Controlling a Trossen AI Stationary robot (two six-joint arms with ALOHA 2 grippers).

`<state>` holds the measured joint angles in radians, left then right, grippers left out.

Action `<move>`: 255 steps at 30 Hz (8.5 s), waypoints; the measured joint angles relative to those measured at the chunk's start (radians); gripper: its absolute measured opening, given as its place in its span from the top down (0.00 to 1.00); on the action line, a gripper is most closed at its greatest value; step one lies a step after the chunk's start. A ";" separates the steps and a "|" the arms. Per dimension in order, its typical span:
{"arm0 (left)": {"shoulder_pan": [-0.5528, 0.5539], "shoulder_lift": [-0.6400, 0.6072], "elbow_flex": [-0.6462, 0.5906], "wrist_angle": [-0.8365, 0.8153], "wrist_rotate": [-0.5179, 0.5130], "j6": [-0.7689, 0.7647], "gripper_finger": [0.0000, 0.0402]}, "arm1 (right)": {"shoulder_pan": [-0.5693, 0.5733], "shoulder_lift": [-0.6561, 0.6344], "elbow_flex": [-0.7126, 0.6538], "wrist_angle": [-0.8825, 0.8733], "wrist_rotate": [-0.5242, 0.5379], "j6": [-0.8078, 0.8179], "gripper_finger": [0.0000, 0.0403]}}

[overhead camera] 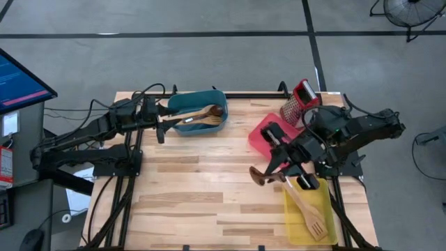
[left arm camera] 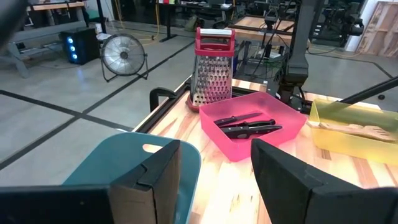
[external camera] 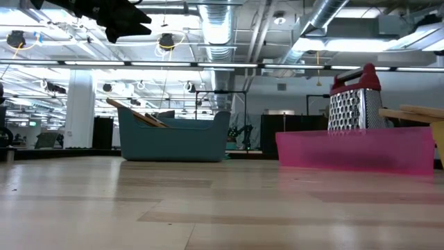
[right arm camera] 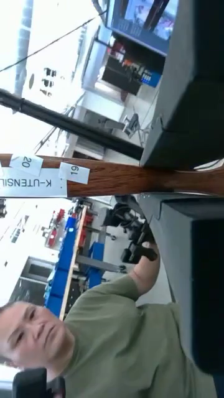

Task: Pick & Place Kitchen Items
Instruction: Put the wooden serving spoon into the blue bin, then return to Home Position

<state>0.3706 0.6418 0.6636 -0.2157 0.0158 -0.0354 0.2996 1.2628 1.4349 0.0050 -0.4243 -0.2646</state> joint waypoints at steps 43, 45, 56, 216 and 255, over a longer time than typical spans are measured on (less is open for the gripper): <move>0.000 0.000 0.000 0.000 0.000 0.001 0.56 | -0.583 0.535 0.000 0.259 0.469 0.035 0.87; 0.000 0.000 0.000 -0.001 0.000 0.001 0.56 | -0.600 0.594 0.000 0.293 0.449 0.050 0.87; 0.000 0.000 0.000 -0.001 0.000 0.004 0.56 | -0.631 0.760 0.021 0.273 0.448 0.055 0.87; 0.002 -0.569 -0.657 0.329 -0.011 0.004 0.99 | -0.702 -0.877 -1.428 0.522 0.242 0.311 0.90; 0.002 -0.569 -0.657 0.330 -0.012 0.004 0.98 | -0.702 -0.877 -1.429 0.522 0.242 0.310 0.90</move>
<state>0.3721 0.0727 0.0063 0.1139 0.0039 -0.0311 -0.4023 0.3855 0.0055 0.5270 -0.1822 0.0456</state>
